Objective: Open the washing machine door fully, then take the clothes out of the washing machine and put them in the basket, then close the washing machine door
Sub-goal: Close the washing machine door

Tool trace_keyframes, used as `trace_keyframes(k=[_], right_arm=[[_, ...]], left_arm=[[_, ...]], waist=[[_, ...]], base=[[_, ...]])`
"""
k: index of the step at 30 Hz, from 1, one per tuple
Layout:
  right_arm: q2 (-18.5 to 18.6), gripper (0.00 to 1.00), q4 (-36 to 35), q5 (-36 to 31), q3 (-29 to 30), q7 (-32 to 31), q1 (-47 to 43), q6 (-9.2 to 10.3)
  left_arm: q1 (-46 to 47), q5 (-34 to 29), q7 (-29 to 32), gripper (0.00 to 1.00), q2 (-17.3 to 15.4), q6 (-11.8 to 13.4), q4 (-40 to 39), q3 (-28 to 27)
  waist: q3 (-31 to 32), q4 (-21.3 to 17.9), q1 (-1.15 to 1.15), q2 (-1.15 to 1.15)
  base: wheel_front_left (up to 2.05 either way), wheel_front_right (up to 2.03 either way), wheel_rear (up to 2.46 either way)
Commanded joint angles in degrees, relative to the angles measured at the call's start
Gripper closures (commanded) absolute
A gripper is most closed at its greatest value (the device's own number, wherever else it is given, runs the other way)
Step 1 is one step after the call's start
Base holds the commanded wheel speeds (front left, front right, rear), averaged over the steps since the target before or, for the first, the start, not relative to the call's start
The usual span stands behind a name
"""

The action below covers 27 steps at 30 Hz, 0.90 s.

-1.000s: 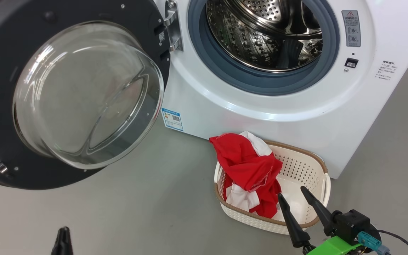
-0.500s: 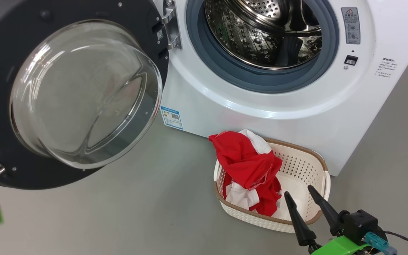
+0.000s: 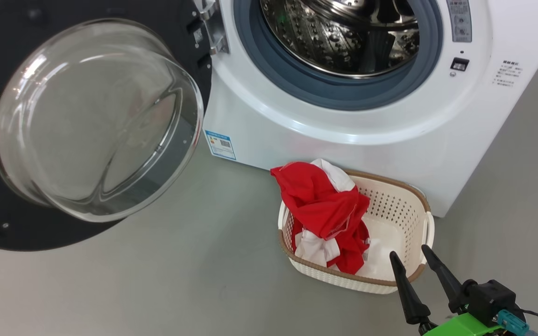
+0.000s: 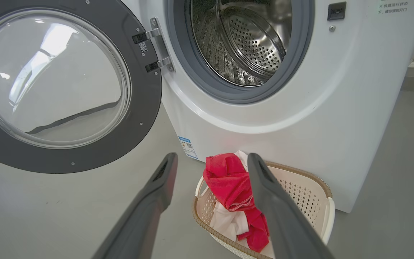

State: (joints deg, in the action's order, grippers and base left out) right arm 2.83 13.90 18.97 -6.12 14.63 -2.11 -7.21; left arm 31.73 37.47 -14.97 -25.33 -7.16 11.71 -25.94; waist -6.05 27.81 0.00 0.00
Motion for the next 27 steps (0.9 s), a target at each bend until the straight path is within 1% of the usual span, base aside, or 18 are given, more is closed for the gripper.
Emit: trace_keyframes(k=[1,6,9,12,14,16,21,27], right_arm=[[0.1,0.00,-1.5,-0.8,-1.1,0.4,2.0,-0.28],[0.1,0.00,-1.6,-1.6,-0.9,0.4,2.9,-0.28],[0.1,0.00,-1.6,-2.0,-0.7,0.4,3.4,-0.28],[0.1,0.00,-1.8,-2.4,-0.4,0.4,3.9,-0.28],[0.1,0.00,-1.9,-2.8,-0.2,0.4,4.2,-0.28],[0.1,0.00,-2.0,-3.1,-0.1,0.4,4.5,-0.28],[0.1,0.00,-2.1,-3.7,0.1,0.4,4.9,-0.28],[0.1,0.00,-2.1,-4.5,-0.2,0.4,5.4,-0.28]], left_arm=[[2.2,1.3,0.0,1.00,-3.8,-0.3,0.3,-1.8],[8.1,10.4,0.9,1.00,-9.9,-0.3,16.1,0.5],[11.5,14.8,3.1,1.00,-13.4,-0.3,23.9,2.0],[14.7,19.6,7.8,1.00,-15.6,-0.3,30.2,3.7],[16.7,22.9,12.4,1.00,-16.5,-0.3,33.9,4.8],[17.9,24.3,15.7,1.00,-17.8,-0.3,37.0,6.1],[20.6,29.2,25.2,1.00,-19.2,-0.3,43.3,7.1],[20.7,31.3,35.7,1.00,-20.5,-0.3,47.7,9.6]], waist=[[-1.1,-0.6,0.00,0.00],[-2.9,-1.4,0.00,0.00],[-3.9,-1.9,0.00,0.00],[-5.0,-2.2,0.00,0.00],[-5.8,-2.2,0.00,0.00],[-6.4,-2.3,0.00,0.00],[-7.7,-2.4,0.00,0.00],[-8.8,-2.6,0.00,0.00]], base=[[0.00,0.00,0.00],[0.00,0.00,0.00],[0.00,0.00,0.00],[0.00,0.00,0.00],[0.00,0.00,0.00],[0.00,0.00,0.00],[0.00,0.00,0.00],[0.00,0.00,0.00]])
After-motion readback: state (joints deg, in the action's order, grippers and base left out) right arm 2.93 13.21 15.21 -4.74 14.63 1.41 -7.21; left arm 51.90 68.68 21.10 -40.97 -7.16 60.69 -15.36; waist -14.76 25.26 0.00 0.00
